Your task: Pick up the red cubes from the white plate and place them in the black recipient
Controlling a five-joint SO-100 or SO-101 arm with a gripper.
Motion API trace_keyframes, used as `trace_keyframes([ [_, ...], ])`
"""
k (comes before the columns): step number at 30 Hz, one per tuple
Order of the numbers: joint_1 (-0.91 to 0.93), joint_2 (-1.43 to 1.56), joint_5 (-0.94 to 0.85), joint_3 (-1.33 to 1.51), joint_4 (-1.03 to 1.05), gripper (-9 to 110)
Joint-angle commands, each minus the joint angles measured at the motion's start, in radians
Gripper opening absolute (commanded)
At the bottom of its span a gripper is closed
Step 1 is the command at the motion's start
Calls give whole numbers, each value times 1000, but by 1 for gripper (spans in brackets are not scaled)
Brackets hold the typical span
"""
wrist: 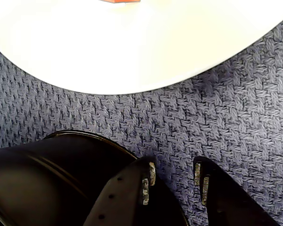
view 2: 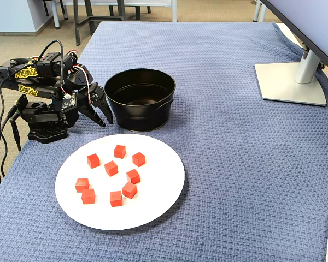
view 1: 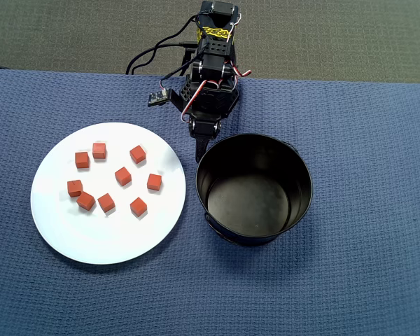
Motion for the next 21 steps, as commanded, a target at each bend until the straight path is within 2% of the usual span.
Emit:
trace_keyframes([
  [1, 51, -17, -92, -9, -49, 0],
  [13, 58, -20, -97, -17, -48, 3],
  [18, 156, -52, -207, -137, 21, 3],
  [21, 241, -80, -278, -176, -5, 4],
])
